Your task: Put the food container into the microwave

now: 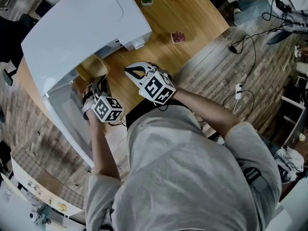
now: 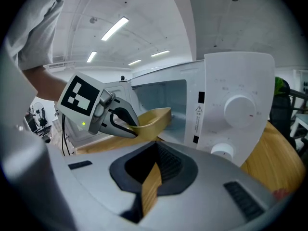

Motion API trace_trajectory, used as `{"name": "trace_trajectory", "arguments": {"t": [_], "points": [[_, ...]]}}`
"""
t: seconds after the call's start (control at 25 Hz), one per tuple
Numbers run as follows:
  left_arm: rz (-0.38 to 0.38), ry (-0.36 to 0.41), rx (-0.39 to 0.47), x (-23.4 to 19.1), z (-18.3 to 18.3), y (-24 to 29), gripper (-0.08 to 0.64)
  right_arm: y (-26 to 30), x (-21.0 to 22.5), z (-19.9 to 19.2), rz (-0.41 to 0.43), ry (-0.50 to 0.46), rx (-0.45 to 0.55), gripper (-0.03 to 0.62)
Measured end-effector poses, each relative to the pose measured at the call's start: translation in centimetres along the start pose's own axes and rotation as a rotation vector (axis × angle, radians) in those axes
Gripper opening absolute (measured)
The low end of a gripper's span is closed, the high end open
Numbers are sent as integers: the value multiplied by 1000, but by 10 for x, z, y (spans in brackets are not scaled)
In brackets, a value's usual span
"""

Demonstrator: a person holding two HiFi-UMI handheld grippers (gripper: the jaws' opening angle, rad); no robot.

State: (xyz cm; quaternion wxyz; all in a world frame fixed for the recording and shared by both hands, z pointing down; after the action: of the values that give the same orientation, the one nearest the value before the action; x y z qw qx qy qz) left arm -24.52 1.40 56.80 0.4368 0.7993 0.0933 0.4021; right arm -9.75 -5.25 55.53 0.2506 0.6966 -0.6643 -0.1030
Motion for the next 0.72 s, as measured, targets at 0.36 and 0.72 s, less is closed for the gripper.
{"name": "trace_trajectory", "arguments": {"t": [0.36,0.72], "points": [[33,13,12,-12,-1,6,75,3,2,3,-18,23,2,5],[61,11,14,-25,-5,10,84,6,1,4,-25,41,2,5]]}}
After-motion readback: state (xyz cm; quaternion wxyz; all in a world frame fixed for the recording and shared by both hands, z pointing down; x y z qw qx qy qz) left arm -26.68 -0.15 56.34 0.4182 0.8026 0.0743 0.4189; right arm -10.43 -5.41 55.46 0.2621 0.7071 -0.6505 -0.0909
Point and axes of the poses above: the fingertips, and each gripper's own axes: y forward along the fingers, x to its right, z out of its top, the point moved 8 cm from there along -y, backward along the fingers, and after that the axes turned 8 degrees about z, right-handed, at the moved point
